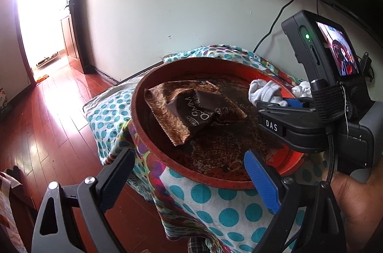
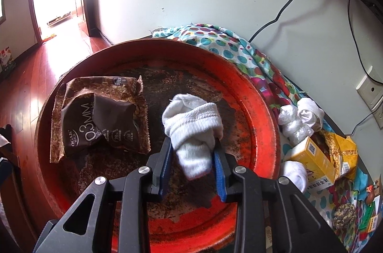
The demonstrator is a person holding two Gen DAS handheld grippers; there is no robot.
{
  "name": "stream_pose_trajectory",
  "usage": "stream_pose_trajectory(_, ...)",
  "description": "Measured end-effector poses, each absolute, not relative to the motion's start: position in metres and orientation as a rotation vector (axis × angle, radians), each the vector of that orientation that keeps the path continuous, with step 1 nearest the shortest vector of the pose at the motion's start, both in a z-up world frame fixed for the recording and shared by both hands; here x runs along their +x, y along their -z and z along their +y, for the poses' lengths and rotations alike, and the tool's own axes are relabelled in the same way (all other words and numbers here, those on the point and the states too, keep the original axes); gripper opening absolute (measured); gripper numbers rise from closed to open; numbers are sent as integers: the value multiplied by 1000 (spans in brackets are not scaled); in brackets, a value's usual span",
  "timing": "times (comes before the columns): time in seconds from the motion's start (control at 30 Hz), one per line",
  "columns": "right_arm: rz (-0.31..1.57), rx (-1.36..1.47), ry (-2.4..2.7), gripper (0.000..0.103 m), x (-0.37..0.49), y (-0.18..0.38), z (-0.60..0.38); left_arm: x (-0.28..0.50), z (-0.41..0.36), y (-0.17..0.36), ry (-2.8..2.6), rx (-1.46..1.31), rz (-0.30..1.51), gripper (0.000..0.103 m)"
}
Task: Organize objects
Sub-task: 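Open the right gripper to drop the sock into the red tray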
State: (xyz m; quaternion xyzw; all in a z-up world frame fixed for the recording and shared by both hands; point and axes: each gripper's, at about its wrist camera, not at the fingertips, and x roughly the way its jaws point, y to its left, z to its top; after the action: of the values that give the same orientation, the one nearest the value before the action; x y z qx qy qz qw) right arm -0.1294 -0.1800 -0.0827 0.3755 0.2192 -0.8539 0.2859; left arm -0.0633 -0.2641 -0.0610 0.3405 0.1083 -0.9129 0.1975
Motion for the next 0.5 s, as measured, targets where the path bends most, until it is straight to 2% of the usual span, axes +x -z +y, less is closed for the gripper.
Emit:
stream_pose_trajectory(0.03,581,1007,2278,33,-130,84,-181,-63,-265,61,2553,953,303,95)
stream_pose_trajectory(0.07,583,1008,2277,40,-130,84,-182,-63,-265,62,2552,953,302,95)
stream_pose_trajectory(0.1,587,1008,2278,61,-130,85,-183,-63,-265,62,2551,955,302,95)
stream_pose_trajectory(0.13,588,1005,2279,74,-131,85,-184,-64,-265,63,2551,956,303,95)
stream_pose_trajectory(0.17,586,998,2282,92,-130,84,-183,-64,-265,63,2551,956,303,95)
stream_pose_trajectory(0.5,601,965,2320,98,-129,76,-175,-64,-260,63,2557,958,286,95)
